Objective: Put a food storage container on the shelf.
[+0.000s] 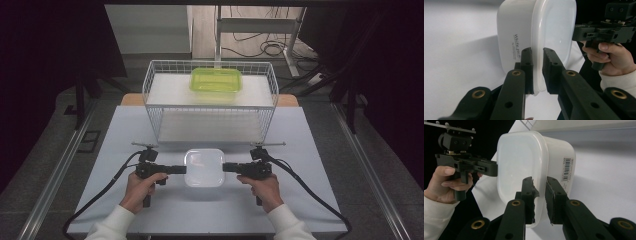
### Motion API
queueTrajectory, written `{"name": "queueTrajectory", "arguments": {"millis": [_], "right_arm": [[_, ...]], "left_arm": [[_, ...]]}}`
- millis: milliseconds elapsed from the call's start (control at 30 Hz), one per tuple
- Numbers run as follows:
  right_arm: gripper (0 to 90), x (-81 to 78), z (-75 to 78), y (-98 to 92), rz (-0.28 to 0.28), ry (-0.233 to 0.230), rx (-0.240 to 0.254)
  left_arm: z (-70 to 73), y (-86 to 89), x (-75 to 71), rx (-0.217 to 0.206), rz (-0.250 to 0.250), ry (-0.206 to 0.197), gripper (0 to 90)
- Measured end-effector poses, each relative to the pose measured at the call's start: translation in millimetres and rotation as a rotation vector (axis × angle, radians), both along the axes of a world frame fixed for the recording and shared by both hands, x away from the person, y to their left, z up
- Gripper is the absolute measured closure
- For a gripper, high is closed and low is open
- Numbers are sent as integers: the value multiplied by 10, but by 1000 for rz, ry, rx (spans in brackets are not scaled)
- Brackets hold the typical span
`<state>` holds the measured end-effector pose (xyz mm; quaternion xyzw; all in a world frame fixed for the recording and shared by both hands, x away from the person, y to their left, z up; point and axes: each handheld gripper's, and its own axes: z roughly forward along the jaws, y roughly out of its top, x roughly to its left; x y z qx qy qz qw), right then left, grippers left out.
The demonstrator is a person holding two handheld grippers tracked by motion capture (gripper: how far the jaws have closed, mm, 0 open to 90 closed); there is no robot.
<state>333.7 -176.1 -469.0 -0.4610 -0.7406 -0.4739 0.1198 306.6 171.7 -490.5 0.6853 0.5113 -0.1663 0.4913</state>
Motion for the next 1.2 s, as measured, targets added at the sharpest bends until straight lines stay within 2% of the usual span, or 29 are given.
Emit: {"name": "queueTrajectory", "arguments": {"millis": [267, 500, 1200], "right_arm": [[771, 9, 98, -12, 16, -26, 20], [770, 27, 191, -54, 3, -47, 39], [770, 172, 896, -10, 13, -178, 56]], "left_arm": [[109, -5, 2, 5, 6, -28, 792], [267, -28, 39, 5, 1, -54, 795], [965, 15, 170, -4, 31, -174, 795]]}}
